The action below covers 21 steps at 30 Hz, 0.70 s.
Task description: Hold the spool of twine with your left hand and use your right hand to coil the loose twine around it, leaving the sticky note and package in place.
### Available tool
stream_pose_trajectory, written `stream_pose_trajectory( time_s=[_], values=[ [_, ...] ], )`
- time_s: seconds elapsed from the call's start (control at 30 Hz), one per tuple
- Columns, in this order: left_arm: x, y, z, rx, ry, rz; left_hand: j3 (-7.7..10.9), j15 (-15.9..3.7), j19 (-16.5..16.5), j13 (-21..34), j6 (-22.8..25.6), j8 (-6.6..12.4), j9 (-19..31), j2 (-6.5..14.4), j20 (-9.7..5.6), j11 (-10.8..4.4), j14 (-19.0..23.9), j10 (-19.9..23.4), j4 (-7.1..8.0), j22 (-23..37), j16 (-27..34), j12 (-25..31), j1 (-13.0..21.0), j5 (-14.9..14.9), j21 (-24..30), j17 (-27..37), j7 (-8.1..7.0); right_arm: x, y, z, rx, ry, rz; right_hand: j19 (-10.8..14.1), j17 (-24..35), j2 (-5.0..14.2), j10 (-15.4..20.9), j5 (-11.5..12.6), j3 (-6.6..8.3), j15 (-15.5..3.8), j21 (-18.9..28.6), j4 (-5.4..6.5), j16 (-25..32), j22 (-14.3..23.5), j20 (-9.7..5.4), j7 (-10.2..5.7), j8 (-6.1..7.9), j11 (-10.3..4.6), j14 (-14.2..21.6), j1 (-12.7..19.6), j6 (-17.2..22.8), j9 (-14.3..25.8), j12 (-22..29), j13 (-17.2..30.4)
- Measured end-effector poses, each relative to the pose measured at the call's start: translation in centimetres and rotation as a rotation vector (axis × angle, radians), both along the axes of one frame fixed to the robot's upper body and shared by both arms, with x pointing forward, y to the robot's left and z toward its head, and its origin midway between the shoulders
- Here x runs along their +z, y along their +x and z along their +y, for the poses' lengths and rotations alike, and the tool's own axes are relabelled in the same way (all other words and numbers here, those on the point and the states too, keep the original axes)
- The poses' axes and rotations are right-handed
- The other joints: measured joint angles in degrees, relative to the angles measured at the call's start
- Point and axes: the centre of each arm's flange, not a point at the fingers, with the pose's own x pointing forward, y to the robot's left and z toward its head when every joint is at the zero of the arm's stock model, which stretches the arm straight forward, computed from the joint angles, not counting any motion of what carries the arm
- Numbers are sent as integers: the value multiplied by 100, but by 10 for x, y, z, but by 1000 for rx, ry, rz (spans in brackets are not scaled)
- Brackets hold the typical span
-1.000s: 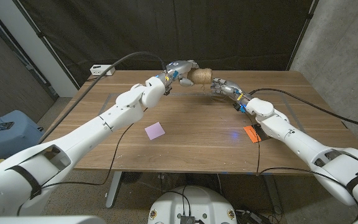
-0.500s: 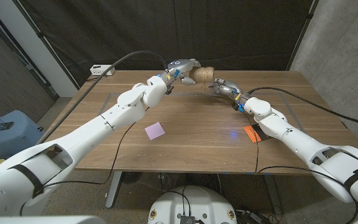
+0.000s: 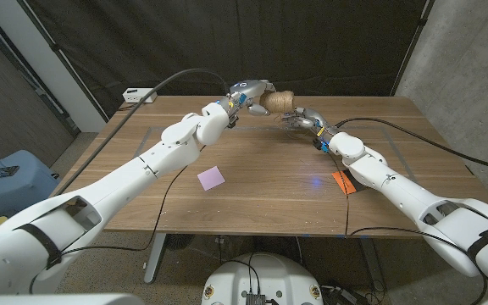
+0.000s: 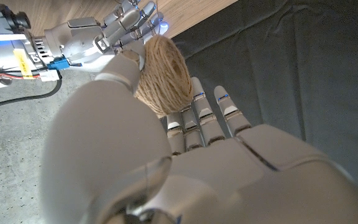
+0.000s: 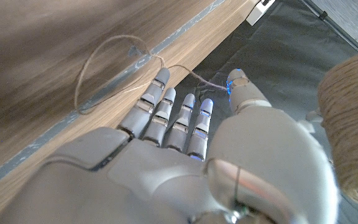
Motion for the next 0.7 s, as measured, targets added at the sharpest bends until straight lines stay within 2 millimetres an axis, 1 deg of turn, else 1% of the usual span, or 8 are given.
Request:
stream_pose_trajectory(
  time_s=[0.03,0.07,0.1,0.2,0.3,0.5,0.6,0.7],
  values=[
    [0,0,0,-1,-1,0,14,-1,0,0,7,0,0,0,0,-25,4,32,-14,0,0,0,0,-22,0,0,5,0,0,1,-7,0,-3,0,0,-1,22,0,-6,6,0,5,22,0,0,0,0,22,43,0,0,0,0,0],
    [0,0,-1,-2,-2,0,14,12,0,0,12,0,0,-1,0,-9,32,50,-14,0,0,0,1,-25,0,0,3,0,0,2,-7,1,-4,0,0,-1,63,19,-22,9,0,-10,27,0,0,22,0,17,46,0,21,0,0,16],
    [0,0,-1,-3,-2,1,14,21,0,0,13,0,0,-15,0,-9,41,50,-14,0,0,0,14,-26,0,0,2,0,0,3,-12,1,-5,0,0,-3,70,40,-38,4,0,7,27,0,0,31,0,9,52,-2,30,0,0,26],
    [1,-1,-2,-6,-5,1,14,21,0,0,32,0,0,-63,0,-8,41,90,-14,0,0,0,-12,-53,0,-27,8,-1,1,4,-17,1,-5,0,21,-34,70,40,-55,-9,0,23,27,0,0,13,0,9,65,28,48,0,0,26],
    [2,-1,-3,-8,-8,1,38,21,0,0,114,0,0,-107,0,-9,41,153,-38,0,0,-1,-16,-65,0,-28,9,-1,1,7,-22,1,-5,22,27,-34,69,54,-111,-9,0,17,27,-1,-22,13,0,9,65,28,48,0,0,26],
    [4,-3,-5,-14,-14,-3,38,21,0,0,131,0,0,-129,0,-2,40,163,-38,-29,-31,-1,-37,-66,0,-27,5,0,2,11,-29,1,-7,73,52,-56,100,84,-156,22,0,62,66,-1,10,35,0,39,156,51,70,-1,55,54],
    [5,-3,-4,-14,-18,-6,61,25,0,0,175,0,0,-187,0,-20,44,182,-61,-29,-44,-2,-53,-69,0,-27,6,-1,2,13,-26,1,-7,93,53,-56,111,84,-189,22,0,29,66,-1,-9,44,0,51,156,51,79,-1,64,68],
    [6,-3,-6,-19,-26,-9,61,52,0,0,245,1,0,-234,0,-70,71,235,-61,-29,-44,-2,-7,-81,0,-53,-3,-1,3,14,-36,2,-4,93,53,-32,130,84,-211,-3,0,53,66,-1,-9,44,-1,70,181,75,79,-1,64,79]
  ],
)
